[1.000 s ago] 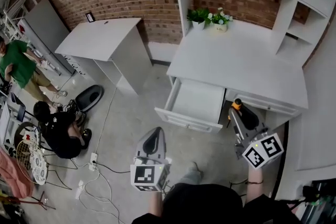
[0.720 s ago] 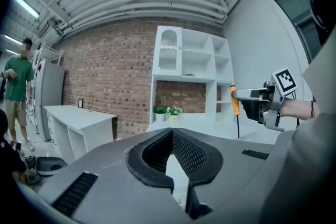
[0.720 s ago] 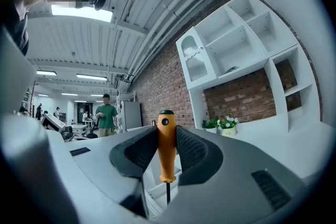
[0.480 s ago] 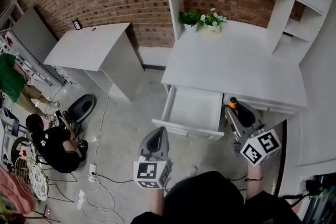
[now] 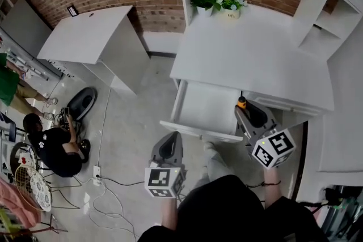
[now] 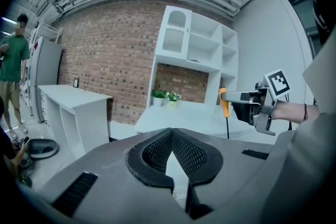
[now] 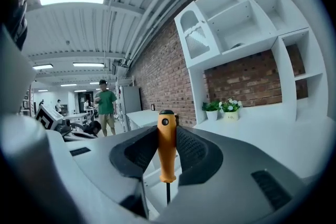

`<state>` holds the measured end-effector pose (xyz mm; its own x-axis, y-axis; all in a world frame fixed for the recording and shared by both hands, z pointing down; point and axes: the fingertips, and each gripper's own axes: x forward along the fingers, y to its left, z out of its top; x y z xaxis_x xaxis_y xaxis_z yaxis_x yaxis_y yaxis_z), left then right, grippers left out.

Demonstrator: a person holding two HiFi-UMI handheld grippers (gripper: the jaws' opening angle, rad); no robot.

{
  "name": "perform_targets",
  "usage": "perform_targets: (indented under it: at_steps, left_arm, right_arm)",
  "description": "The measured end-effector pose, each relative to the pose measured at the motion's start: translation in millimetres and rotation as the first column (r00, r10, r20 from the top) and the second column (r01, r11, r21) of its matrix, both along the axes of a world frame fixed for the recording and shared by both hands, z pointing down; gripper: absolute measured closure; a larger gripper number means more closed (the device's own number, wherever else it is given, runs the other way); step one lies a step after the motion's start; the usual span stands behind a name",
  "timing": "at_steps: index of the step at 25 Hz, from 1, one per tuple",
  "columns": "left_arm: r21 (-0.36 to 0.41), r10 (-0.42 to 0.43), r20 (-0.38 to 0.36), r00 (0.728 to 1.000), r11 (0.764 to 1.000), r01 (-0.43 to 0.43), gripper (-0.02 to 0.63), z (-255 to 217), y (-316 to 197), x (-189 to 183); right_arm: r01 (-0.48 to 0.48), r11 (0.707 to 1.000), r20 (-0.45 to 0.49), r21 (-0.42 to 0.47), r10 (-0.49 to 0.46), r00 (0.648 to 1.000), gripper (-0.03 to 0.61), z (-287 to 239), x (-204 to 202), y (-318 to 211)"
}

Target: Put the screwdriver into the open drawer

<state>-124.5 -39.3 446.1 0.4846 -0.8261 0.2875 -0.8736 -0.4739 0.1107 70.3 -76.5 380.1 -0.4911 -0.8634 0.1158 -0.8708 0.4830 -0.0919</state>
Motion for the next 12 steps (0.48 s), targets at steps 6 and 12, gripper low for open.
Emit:
perform_targets:
  at_steps: [6, 12]
  left_arm:
    - [-0.078, 0.004, 0.015, 1.0, 0.997, -0.003, 0.604, 30.7, -38.2, 8.3]
    - [-0.163, 0.01, 0.017, 1.0, 0.987, -0.007, 0.606, 57.9, -75.9, 25.9]
  right_arm:
    - [0.038, 0.993, 0.003, -0.115, -0.038, 0.999, 0.468, 49.8, -12.4, -46.6]
    - [0.114, 0.971, 0.014, -0.211, -0.114, 0.993, 0.468, 88.0, -25.1, -84.1]
